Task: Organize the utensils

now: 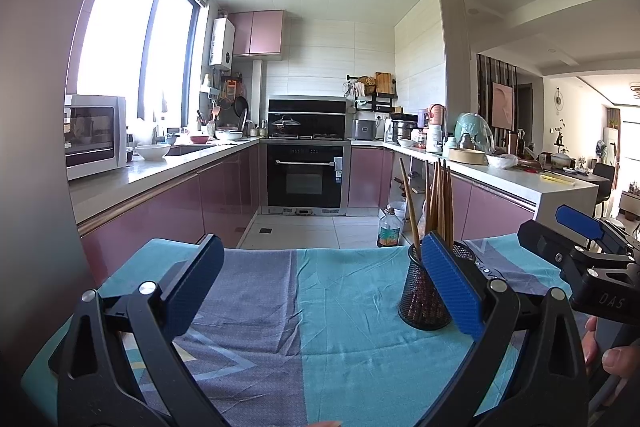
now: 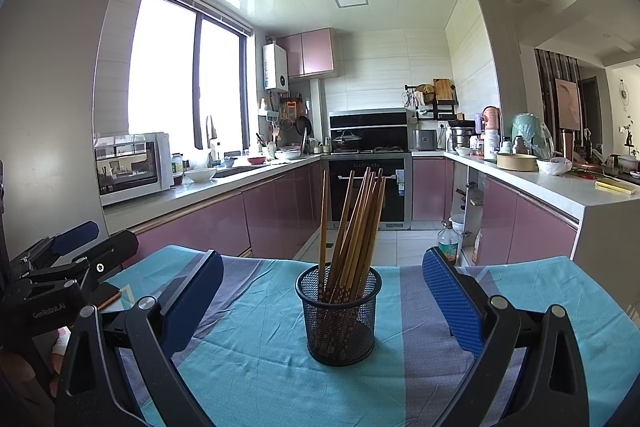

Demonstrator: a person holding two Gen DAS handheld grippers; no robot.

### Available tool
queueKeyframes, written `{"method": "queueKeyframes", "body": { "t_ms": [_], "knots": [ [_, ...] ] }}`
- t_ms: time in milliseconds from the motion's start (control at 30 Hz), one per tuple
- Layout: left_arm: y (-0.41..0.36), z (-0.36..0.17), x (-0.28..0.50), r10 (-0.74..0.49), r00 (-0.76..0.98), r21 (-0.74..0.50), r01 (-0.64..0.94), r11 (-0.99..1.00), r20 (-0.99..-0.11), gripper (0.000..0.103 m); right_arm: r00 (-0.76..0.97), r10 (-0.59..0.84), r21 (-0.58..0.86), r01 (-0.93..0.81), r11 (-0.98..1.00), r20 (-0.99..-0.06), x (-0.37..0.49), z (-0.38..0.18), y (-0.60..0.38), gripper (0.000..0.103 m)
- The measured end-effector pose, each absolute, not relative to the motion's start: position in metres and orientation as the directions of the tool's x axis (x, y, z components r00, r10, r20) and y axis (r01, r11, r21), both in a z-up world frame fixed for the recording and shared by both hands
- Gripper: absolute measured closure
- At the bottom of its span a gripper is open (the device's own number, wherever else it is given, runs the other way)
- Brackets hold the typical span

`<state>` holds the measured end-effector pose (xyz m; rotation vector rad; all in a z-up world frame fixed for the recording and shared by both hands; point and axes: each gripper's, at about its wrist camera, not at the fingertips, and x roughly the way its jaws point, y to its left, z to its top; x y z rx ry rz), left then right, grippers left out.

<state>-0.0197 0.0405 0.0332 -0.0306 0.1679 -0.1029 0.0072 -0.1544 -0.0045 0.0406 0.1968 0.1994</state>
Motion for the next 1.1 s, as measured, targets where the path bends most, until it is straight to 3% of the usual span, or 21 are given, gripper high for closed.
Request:
{"method": "queueKeyframes", "body": {
  "t_ms": [1100],
  "knots": [
    [0.0434, 0.0246, -0.0153, -0.097, 0.979, -0.024, 0.095, 0.995, -0.181, 0.006, 0.96, 0.2, 0.063, -0.191, 0.98, -0.194, 0.0068, -0.0077, -0.1539, 0.006]
  ]
}}
